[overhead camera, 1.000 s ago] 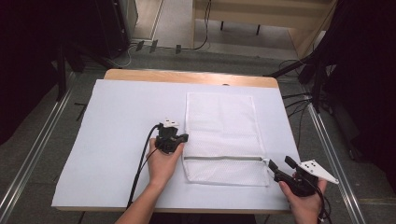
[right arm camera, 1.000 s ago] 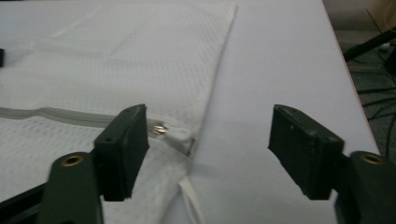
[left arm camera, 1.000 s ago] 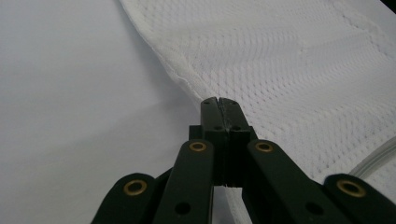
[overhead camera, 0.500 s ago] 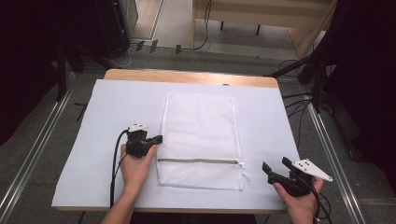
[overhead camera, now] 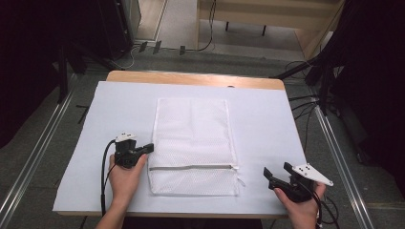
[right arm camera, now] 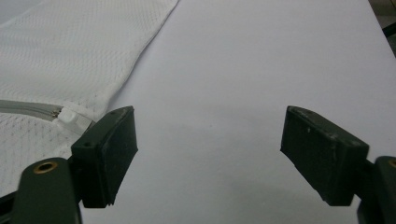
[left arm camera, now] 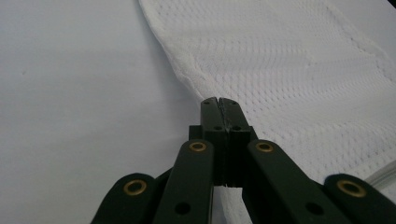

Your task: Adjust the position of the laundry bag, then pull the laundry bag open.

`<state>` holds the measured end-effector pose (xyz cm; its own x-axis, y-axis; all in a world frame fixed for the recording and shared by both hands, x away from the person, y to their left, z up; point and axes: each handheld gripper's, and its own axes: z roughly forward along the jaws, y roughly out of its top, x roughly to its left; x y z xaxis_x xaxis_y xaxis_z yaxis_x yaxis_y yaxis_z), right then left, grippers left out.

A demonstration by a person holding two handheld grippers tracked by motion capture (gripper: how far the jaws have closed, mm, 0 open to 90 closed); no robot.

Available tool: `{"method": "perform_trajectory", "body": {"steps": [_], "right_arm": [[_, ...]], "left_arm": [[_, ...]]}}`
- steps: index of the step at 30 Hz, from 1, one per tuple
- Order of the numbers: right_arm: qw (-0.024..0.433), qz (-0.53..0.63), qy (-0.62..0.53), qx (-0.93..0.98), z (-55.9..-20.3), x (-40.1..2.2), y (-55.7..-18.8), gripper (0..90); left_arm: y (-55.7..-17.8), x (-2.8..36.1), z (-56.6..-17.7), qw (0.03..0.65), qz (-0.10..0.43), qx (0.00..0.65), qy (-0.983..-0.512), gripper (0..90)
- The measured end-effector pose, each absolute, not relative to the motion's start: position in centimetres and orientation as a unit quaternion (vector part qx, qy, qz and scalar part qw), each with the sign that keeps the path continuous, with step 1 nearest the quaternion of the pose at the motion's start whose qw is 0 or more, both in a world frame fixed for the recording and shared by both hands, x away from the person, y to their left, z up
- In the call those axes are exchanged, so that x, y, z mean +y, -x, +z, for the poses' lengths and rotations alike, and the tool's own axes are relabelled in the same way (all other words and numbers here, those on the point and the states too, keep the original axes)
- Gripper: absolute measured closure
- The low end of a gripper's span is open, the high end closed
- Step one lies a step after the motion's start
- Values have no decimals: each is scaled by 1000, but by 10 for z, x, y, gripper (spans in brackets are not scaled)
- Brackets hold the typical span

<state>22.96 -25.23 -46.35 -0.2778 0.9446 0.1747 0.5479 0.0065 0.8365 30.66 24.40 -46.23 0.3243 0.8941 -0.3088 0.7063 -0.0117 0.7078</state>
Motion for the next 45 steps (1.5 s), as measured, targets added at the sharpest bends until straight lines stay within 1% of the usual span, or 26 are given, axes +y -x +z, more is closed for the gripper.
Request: {"method": "perform_trajectory", "body": {"steps": [6, 7, 8, 9, 10, 11, 12, 13, 14, 15, 16, 17, 20, 21, 24, 27, 28, 29, 30, 31, 34, 38, 41, 43, 44, 45], "right_arm": [[229, 450, -538, 675, -462, -245, -226, 317], [236, 453, -533, 674, -463, -243, -226, 347], [236, 453, -533, 674, -463, -243, -226, 347], [239, 458, -536, 668, -464, -242, -226, 393], [239, 458, -536, 668, -464, -242, -226, 393], [237, 465, -537, 663, -465, -242, -227, 424], [225, 472, -535, 663, -466, -242, -227, 460], [206, 483, -525, 670, -468, -242, -229, 463], [187, 496, -522, 669, -470, -242, -231, 437], [171, 504, -522, 667, -473, -239, -231, 446], [171, 504, -522, 667, -473, -239, -231, 446], [165, 499, -526, 669, -474, -236, -230, 468], [163, 495, -521, 676, -474, -231, -230, 472], [156, 495, -515, 682, -474, -228, -229, 501], [142, 494, -507, 692, -474, -223, -229, 523], [116, 479, -516, 701, -477, -215, -230, 544], [116, 479, -516, 701, -477, -215, -230, 544], [101, 482, -509, 706, -478, -211, -231, 566], [101, 482, -509, 706, -478, -211, -231, 566], [82, 481, -505, 712, -479, -207, -231, 582], [60, 482, -507, 712, -480, -202, -232, 580], [55, 480, -503, 717, -481, -195, -234, 567], [62, 468, -501, 725, -485, -183, -237, 503], [73, 458, -507, 726, -487, -177, -239, 425], [73, 458, -507, 726, -487, -177, -239, 425], [80, 453, -506, 730, -489, -173, -240, 391]], "left_arm": [[-311, 244, -463, 408, 122, 562, -709, 900], [-310, 245, -462, 414, 123, 563, -705, 821], [-310, 245, -462, 414, 123, 563, -705, 711], [-307, 245, -461, 415, 133, 565, -700, 600], [-307, 245, -461, 415, 133, 565, -700, 507], [-305, 245, -459, 413, 143, 566, -699, 507], [-303, 244, -457, 411, 152, 565, -699, 443], [-300, 243, -455, 410, 162, 560, -701, 414], [-298, 243, -453, 413, 166, 558, -701, 390], [-294, 240, -447, 421, 171, 552, -699, 365], [-294, 240, -447, 421, 171, 552, -699, 358], [-292, 237, -444, 423, 175, 546, -702, 358], [-288, 231, -438, 428, 174, 536, -707, 351], [-286, 226, -435, 431, 177, 534, -705, 351], [-286, 222, -435, 431, 178, 534, -705, 347], [-285, 210, -438, 429, 170, 525, -715, 347], [-285, 210, -438, 429, 170, 525, -715, 350], [-284, 204, -439, 427, 168, 518, -722, 353], [-284, 204, -439, 427, 168, 518, -722, 356], [-283, 200, -440, 428, 164, 513, -726, 360], [-282, 195, -440, 428, 162, 507, -731, 366], [-282, 191, -441, 429, 158, 503, -734, 375], [-282, 188, -442, 425, 152, 499, -740, 379], [-282, 186, -443, 424, 148, 499, -741, 379], [-282, 186, -443, 424, 148, 499, -741, 380], [-282, 185, -443, 423, 146, 498, -743, 380]]}}
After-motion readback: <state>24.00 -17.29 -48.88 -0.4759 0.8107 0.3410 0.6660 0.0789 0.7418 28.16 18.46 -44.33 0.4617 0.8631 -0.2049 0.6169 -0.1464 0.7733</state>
